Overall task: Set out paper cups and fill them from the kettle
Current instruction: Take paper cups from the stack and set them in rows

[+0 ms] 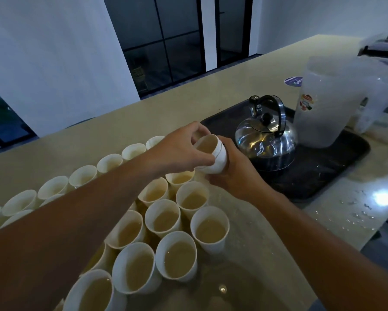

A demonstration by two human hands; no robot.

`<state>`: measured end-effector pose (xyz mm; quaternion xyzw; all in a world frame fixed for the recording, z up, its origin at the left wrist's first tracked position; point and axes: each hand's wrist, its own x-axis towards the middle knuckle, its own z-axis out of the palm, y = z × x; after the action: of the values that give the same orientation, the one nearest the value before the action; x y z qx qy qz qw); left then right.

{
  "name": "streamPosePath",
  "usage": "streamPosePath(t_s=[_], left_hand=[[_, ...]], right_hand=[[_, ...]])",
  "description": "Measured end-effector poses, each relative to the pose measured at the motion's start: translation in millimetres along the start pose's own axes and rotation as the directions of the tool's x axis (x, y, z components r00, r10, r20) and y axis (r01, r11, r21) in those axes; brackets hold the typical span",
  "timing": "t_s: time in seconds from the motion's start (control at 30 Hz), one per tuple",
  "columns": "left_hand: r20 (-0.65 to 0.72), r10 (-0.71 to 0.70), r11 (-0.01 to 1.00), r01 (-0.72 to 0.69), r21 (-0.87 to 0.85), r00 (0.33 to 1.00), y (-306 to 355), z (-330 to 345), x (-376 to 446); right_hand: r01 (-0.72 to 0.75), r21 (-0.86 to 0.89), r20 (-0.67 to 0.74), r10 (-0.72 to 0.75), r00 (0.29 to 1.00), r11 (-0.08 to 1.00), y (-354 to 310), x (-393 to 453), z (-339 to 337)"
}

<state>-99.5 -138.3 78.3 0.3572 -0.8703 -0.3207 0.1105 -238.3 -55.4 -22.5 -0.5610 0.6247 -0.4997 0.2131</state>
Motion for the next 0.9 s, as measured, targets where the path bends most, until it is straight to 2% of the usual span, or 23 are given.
streamPosePath(t_s=[0.17, 0.4, 0.6, 0.7, 0.8, 0.9], left_hand=[[0.034, 0.002, 0.992, -0.006, 0.123, 0.999, 8, 3, 3], [0.016, 0.018, 0.98, -0.021, 0.199, 1.0, 14, 6, 8], [0.032, 0.043, 0.981, -0.048, 0.19, 0.999, 15, 3, 10], [-0.052, 0.036, 0.989, -0.028, 0.147, 0.998, 11, -2, 10], [-0.135, 0.109, 0.973, -0.078, 0.217, 0.985, 6, 0, 10], [-0.131, 0.173, 0.945, -0.127, 0.3, 0.976, 3, 6, 10]], right_hand=[[-0.03, -0.058, -0.02, 0.029, 0.999, 0.998, 9, -1, 5], [-0.068, -0.21, -0.081, 0.052, 0.995, 0.975, 4, 1, 8], [-0.056, -0.119, -0.107, 0.044, 0.993, 0.991, 8, -1, 8], [-0.077, -0.019, -0.176, 0.072, 0.982, 0.997, 12, -4, 6], [-0.113, 0.041, -0.201, 0.119, 0.972, 0.993, 15, -7, 6], [-0.151, 0.068, -0.187, 0.161, 0.969, 0.986, 18, -10, 9]])
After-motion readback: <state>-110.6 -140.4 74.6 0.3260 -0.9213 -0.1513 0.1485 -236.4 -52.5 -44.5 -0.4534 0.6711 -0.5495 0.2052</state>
